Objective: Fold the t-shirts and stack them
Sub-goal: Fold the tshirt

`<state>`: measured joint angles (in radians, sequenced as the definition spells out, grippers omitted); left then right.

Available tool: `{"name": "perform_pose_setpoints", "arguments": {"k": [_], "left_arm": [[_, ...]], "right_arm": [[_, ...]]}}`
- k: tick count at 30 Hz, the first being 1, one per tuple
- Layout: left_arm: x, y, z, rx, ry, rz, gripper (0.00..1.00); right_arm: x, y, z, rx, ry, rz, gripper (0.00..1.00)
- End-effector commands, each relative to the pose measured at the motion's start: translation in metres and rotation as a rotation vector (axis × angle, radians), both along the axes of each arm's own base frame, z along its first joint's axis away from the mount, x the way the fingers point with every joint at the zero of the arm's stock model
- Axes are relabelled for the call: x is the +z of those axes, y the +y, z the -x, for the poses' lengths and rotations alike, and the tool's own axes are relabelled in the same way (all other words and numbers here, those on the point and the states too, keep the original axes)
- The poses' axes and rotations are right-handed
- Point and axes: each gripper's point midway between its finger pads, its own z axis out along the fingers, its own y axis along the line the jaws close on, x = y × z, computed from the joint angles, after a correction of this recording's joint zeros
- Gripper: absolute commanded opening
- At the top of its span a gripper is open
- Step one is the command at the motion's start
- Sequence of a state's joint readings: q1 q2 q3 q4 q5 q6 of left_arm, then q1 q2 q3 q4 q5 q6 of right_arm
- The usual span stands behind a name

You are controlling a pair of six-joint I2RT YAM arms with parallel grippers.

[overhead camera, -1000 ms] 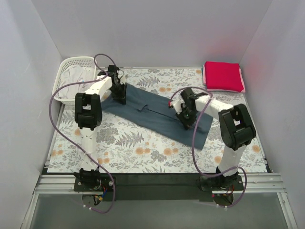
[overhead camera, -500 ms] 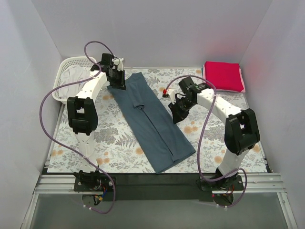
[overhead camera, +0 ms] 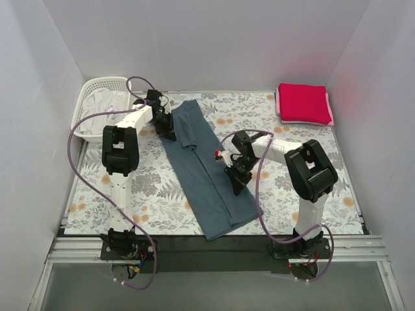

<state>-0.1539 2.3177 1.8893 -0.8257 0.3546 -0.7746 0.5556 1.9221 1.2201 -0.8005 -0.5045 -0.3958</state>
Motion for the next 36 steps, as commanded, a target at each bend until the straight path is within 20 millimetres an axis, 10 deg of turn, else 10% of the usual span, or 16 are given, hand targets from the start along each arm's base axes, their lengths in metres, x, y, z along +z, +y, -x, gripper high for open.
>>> {"name": "perform_pose_setpoints", "arguments": {"k": [1, 4, 8, 13, 18, 25, 36], "left_arm": [[-0.007, -0.005, 0.000, -0.011, 0.012, -0.020, 0.00], [-0.028, -0.028, 0.005, -0.068, 0.043, -0.030, 0.00], [-0.021, -0.061, -0.008, -0.136, 0.006, 0.016, 0.00], [0.035, -0.060, -0.027, -0.133, -0.123, 0.029, 0.02], [0.091, -0.054, -0.007, -0.163, -0.219, 0.110, 0.26], [0.075, -0.062, 0.048, -0.168, -0.102, 0.224, 0.19], [0.015, -0.059, 0.083, -0.127, 0.059, 0.242, 0.09]], "right_arm": [[-0.008, 0.020, 0.046, 0.080, 0.055, -0.031, 0.01], [-0.003, 0.043, 0.083, 0.147, 0.114, -0.099, 0.05], [0.034, 0.075, 0.080, 0.190, 0.086, -0.235, 0.11], [0.092, 0.073, -0.008, -0.002, -0.020, -0.399, 0.20], [0.122, 0.068, -0.106, -0.138, -0.204, -0.411, 0.28], [0.100, 0.080, -0.188, -0.288, -0.224, -0.373, 0.24], [0.037, 0.088, -0.211, -0.418, -0.120, -0.342, 0.12]]}}
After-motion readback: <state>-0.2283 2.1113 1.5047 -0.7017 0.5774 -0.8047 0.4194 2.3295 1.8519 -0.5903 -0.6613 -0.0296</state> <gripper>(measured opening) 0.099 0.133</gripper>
